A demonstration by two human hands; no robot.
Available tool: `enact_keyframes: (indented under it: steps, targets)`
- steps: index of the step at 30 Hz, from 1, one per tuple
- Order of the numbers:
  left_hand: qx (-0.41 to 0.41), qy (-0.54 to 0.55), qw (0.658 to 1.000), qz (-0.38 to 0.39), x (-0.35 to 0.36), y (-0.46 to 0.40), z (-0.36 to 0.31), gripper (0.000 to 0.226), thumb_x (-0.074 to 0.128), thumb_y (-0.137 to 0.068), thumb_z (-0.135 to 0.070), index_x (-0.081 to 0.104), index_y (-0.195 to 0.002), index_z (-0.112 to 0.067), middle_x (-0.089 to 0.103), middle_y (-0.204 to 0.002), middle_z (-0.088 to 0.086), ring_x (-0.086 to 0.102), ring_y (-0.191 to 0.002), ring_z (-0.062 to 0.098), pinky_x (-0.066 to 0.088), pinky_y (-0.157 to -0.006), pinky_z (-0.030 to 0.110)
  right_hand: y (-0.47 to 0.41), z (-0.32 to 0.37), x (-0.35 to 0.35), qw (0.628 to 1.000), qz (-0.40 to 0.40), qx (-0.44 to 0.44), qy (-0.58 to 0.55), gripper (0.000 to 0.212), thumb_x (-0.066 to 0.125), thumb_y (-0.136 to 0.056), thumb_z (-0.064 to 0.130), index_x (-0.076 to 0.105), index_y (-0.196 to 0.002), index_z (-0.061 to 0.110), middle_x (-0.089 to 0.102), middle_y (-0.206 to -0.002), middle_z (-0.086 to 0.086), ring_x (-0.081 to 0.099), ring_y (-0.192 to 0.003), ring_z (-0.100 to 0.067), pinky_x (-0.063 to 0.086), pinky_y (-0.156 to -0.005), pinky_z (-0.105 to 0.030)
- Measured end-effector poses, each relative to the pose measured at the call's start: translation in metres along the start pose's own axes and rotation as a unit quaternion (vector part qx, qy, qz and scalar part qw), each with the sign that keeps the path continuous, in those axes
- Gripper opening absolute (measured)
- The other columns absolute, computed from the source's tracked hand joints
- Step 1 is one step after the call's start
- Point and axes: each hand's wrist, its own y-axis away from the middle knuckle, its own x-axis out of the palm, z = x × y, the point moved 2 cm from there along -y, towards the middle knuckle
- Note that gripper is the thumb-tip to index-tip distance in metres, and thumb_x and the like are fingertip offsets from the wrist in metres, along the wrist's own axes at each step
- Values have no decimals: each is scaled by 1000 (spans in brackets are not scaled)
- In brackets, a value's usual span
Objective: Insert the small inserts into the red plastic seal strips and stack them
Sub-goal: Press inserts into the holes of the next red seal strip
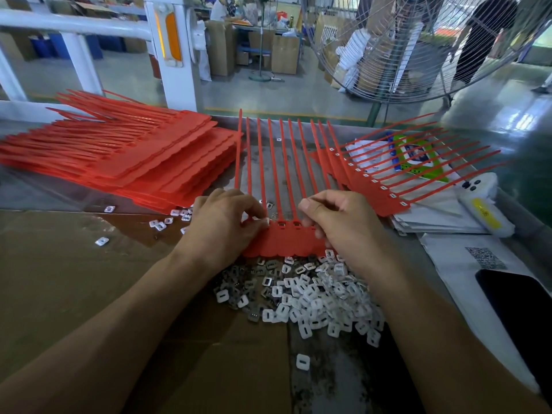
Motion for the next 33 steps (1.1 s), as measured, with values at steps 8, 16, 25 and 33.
enact_keyframes:
  steps: [8, 16, 25, 33]
  targets:
    - [-7, -29, 999, 19, 4, -4, 4, 14, 68, -92, -47, 73, -103, -39, 60, -109, -20, 46, -112, 7, 23, -98, 31, 2, 2, 0, 999, 14, -20, 46, 18, 63, -101, 36, 75, -90, 28, 75, -79, 11, 64, -62, 3, 47, -58, -13]
    - [45, -70, 996, 29, -2, 7, 1, 22, 64, -96, -40, 72, -116, -40, 65, -121, -19, 48, -118, 8, 25, -105, 34, 1, 3, -14, 995, -17, -44, 89, 20, 64, -100, 36, 74, -84, 29, 74, -78, 11, 63, -62, 2, 49, -63, -26]
    - [43, -92, 991, 82, -1, 7, -4, 30, 52, -101, -38, 67, -126, -41, 56, -133, -18, 42, -128, 9, 27, -112, 39, -3, -6, -39, 972, 72, 16, 223, 9, 80, -88, 38, 77, -81, 34, 70, -76, 26, 64, -71, 6, 44, -68, -27]
    - [50, -90, 991, 82, 0, 6, -3, 26, 55, -100, -38, 68, -123, -40, 57, -128, -17, 45, -125, 10, 32, -110, 40, 0, -3, -36, 942, 149, 45, 296, 18, 92, -73, 35, 75, -78, 30, 73, -74, 11, 69, -70, -9, 54, -63, -31]
